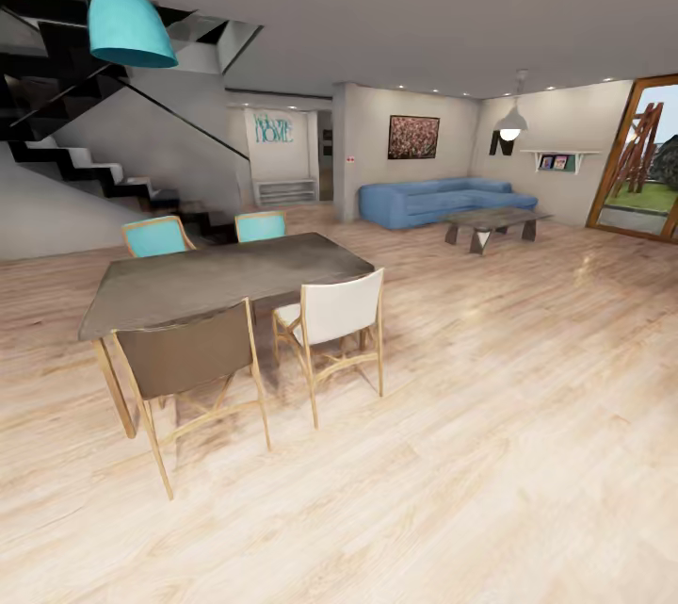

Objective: Pick up the poster from the kitchen countertop and hang it on one of the wall nails in the kitchen.

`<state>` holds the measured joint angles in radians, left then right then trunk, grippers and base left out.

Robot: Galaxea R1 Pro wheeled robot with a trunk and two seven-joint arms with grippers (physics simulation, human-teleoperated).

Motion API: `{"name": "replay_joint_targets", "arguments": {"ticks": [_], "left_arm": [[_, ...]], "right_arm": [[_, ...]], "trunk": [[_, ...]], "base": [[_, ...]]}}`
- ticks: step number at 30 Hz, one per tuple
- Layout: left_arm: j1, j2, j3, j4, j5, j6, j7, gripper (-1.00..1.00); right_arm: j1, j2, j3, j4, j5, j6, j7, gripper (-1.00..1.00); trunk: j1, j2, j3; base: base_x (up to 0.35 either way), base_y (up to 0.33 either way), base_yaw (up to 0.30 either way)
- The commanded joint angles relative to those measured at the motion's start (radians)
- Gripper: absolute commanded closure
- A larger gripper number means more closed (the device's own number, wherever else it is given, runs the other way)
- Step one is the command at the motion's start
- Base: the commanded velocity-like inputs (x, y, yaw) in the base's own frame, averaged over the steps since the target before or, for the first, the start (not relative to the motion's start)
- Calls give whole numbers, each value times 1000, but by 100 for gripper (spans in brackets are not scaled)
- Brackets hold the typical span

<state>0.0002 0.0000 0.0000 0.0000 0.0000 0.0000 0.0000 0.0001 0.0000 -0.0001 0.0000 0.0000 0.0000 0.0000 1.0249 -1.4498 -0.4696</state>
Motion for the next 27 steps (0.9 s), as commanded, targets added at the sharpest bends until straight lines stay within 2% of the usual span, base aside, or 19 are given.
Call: {"name": "replay_joint_targets", "arguments": {"ticks": [1,5,21,27], "left_arm": [[0,0,0,0,0,0,0,-100],[0,-17,-6,-8,3,7,-15,-100],[0,-17,-6,-8,3,7,-15,-100],[34,-51,-1,-41,-1,8,-10,-100]], "right_arm": [[0,0,0,0,0,0,0,-100],[-5,21,1,7,8,23,12,-100],[-5,21,2,6,8,24,12,-100],[-39,-13,-5,-28,1,6,-5,-100]], "trunk": [[0,0,0],[0,0,0],[0,0,0],[0,0,0]], "base": [[0,0,0],[0,0,0],[0,0,0],[0,0,0]]}}
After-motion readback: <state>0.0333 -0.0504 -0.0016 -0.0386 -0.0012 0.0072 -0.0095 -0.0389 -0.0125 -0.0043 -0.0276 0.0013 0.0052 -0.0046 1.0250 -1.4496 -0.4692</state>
